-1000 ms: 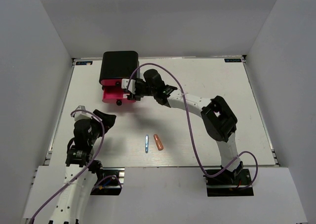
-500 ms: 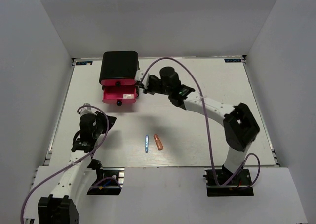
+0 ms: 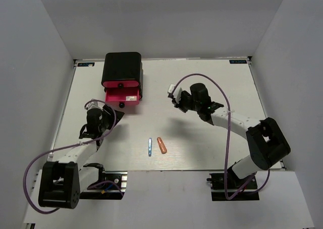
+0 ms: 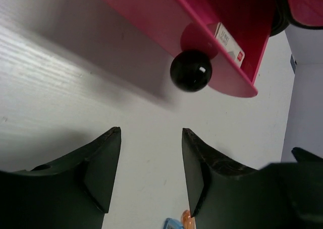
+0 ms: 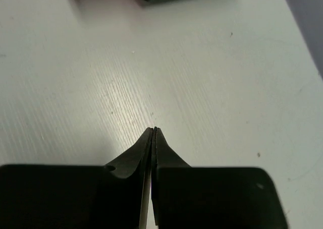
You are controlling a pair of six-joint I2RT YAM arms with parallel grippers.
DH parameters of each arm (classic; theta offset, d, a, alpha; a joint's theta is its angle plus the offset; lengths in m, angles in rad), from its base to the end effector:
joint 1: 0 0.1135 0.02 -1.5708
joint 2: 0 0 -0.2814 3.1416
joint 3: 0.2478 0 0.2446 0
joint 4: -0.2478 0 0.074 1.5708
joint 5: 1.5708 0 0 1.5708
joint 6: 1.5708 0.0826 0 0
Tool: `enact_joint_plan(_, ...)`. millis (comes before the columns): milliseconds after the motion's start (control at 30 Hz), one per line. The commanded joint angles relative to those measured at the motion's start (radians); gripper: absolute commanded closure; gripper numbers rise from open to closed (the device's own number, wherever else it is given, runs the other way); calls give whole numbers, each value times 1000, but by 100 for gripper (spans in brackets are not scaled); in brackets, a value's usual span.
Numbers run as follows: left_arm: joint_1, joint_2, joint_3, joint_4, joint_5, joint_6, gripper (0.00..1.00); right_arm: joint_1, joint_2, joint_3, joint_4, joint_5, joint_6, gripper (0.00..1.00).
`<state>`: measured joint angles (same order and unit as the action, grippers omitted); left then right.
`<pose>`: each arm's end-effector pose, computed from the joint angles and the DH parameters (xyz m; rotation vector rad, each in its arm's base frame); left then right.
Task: Sort the stationery into containers
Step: Close the drawer in the storage box.
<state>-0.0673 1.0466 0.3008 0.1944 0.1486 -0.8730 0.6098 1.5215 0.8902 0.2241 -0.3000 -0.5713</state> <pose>0.2253 -0.0274 0.1587 -0.7774 2.0575 -0.7023 0.2921 0.2338 0.2425 -1.2551 1.5219 0.3215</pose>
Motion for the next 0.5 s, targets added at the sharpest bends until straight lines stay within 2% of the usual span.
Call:
enact_joint_plan(0,3,53,63,106,29,3,39,-25,-75,-17,12,-10,24,96)
enact_joint_plan(467,3,197,162,106,-61,-35,42,-74,-93,-30,-9,-53,33,94)
